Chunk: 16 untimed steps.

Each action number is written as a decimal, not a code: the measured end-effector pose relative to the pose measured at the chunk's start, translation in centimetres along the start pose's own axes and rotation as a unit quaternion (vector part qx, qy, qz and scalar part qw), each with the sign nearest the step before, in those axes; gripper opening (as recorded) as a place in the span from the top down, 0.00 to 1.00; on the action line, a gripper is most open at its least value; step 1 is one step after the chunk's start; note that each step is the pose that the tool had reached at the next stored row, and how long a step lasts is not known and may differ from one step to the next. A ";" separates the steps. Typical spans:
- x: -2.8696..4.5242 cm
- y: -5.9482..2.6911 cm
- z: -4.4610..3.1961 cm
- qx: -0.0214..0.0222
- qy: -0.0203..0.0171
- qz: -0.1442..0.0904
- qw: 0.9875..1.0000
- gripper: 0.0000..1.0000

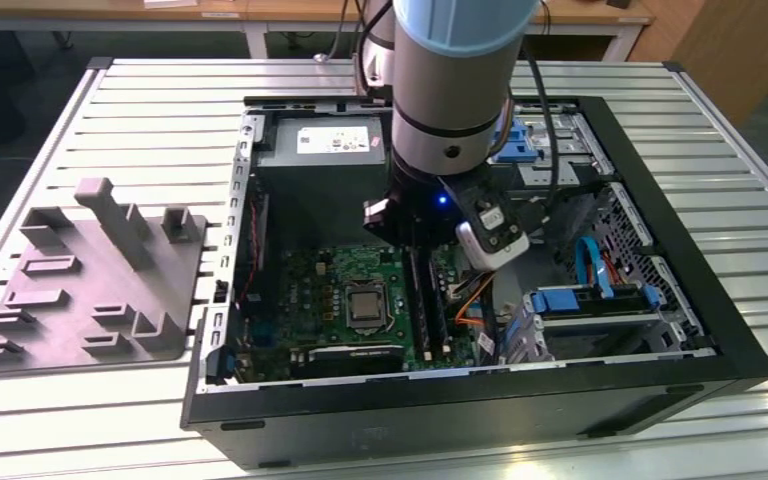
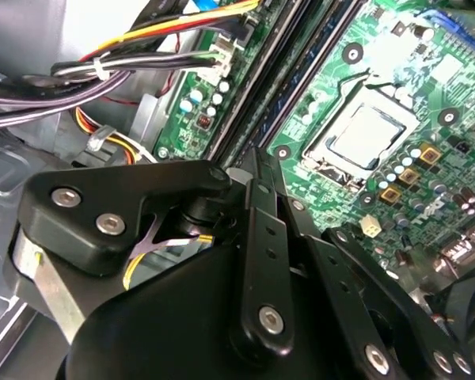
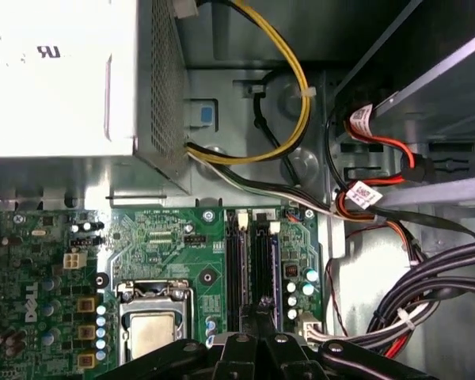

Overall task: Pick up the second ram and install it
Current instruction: 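Insert the second ram into the second slot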

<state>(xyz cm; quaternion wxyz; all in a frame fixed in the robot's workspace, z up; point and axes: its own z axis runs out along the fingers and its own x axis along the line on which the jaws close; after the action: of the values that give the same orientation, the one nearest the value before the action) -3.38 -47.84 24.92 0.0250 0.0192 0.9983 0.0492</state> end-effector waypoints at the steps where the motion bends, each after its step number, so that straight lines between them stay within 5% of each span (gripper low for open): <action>1: 0.00 0.17 0.01 0.000 0.000 0.000 1.000 0.90; 16: -0.04 0.65 -1.12 -0.001 0.000 0.000 1.000 0.90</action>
<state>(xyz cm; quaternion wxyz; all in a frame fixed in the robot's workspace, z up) -3.38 -47.30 26.09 0.0250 0.0191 0.9982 0.0504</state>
